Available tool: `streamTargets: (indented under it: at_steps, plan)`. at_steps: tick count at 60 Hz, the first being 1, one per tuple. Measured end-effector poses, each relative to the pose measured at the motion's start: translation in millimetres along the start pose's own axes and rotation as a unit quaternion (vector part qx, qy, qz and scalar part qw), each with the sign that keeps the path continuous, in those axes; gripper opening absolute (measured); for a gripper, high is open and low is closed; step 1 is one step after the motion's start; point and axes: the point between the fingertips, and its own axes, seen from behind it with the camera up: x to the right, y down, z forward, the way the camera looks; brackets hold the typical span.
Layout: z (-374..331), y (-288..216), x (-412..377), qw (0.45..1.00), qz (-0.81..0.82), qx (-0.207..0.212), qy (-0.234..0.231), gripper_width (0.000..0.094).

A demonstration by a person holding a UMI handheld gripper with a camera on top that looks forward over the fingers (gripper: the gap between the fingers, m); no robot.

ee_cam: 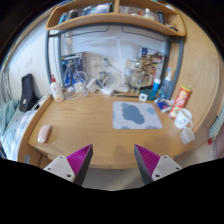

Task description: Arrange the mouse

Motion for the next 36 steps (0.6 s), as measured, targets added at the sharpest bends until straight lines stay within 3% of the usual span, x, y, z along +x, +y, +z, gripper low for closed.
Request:
streamTargets:
  at_steps: [23,36]
  plan:
    - [10,37,-189,0.992,-0.008,-0.045,-0.120,0.0838]
    - [57,0,-254,0.990,-0.020,-0.044,-0.135,0.0840]
